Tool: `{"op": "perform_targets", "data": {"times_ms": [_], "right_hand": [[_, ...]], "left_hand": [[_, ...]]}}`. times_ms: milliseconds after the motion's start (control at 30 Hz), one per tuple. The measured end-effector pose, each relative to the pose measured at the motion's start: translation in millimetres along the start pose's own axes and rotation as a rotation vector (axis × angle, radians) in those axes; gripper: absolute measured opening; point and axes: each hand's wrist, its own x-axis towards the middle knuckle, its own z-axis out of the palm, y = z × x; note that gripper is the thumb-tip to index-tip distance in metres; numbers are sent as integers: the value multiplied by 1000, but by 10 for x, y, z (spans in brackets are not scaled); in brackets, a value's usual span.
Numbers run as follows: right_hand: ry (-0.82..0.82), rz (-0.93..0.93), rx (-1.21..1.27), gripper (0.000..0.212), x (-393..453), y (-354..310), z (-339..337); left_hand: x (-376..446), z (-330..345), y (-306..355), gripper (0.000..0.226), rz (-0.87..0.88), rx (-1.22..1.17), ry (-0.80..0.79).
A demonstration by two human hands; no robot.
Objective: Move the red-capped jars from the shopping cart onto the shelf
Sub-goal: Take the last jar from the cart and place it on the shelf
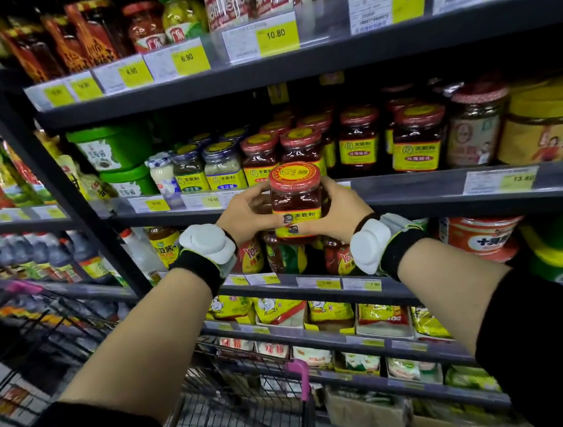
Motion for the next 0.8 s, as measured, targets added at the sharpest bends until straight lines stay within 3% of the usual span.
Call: {"op": "perform_targets", "data": {"times_ms": [300,800], "right_hand": [[85,-9,-67,95,-38,-48,-316],[172,-9,-173,94,-1,-6,-697]], "left_hand": [[149,154,220,69,75,-12,6],[372,382,501,61,129,-58,-21]]}}
